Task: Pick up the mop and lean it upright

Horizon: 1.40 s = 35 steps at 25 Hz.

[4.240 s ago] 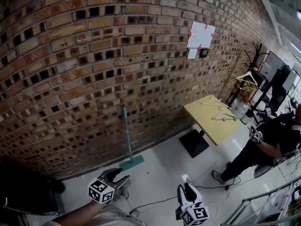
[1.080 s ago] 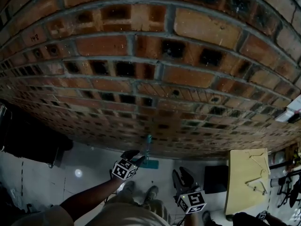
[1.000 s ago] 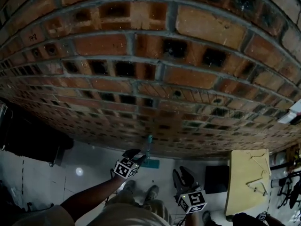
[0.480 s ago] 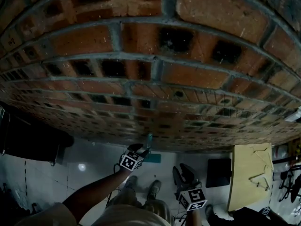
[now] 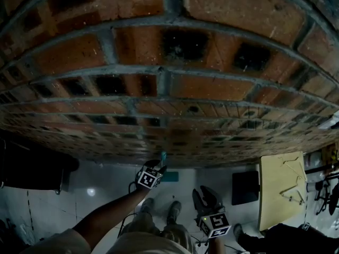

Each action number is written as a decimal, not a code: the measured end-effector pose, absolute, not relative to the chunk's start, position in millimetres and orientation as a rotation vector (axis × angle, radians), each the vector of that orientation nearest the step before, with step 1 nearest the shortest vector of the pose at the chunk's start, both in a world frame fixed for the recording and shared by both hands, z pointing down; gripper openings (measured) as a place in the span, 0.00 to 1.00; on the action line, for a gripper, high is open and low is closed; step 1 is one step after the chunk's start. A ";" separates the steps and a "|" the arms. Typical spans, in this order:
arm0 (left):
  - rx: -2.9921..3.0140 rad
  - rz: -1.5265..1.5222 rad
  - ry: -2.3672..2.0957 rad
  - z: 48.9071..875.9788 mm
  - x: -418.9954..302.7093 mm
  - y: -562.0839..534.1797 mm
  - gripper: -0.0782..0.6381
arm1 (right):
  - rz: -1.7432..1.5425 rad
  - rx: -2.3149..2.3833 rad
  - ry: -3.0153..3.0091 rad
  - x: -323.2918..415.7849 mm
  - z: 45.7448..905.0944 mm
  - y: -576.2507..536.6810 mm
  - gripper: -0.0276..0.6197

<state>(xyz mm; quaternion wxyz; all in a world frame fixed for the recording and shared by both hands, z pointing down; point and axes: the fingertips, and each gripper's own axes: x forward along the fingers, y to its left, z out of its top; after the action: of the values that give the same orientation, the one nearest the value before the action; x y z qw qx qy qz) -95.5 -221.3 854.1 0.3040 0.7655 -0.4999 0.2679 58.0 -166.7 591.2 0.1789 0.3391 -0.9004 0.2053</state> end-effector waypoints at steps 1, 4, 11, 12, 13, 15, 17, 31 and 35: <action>2.027 0.718 -1.318 856.5 -95.2 -222.3 0.38 | 0.552 0.969 -2.565 61.0 595.3 -167.6 0.21; 2.028 0.748 -1.305 862.7 -94.9 -226.7 0.38 | 0.508 0.961 -2.566 70.1 612.2 -162.8 0.21; 2.035 0.809 -1.286 875.7 -92.4 -234.8 0.37 | 0.527 1.008 -2.507 88.2 624.5 -149.9 0.21; 2.036 0.815 -1.285 877.5 -92.5 -236.4 0.36 | 0.526 1.017 -2.505 89.1 623.6 -149.4 0.21; 2.034 0.822 -1.283 879.6 -92.9 -236.0 0.35 | 0.525 1.025 -2.504 89.8 622.4 -148.0 0.21; 2.034 0.830 -1.283 882.1 -93.0 -236.4 0.34 | 0.530 1.044 -2.493 93.9 623.8 -143.9 0.21; 2.047 0.834 -1.290 882.5 -93.3 -240.4 0.33 | 0.534 1.062 -2.480 98.3 626.2 -140.0 0.21; 2.073 0.888 -1.217 885.7 -91.9 -236.9 0.28 | 0.538 1.116 -2.437 111.5 627.5 -119.6 0.21; 2.079 0.862 -1.228 875.9 -92.7 -224.7 0.28 | 0.535 1.127 -2.434 113.6 626.5 -115.6 0.21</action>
<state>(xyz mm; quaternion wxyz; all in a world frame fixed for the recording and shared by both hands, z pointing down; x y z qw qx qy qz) -92.7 -224.7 875.9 0.2849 0.7774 -0.4590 0.3222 113.6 -115.6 626.5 0.2019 0.4036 -0.8715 0.1917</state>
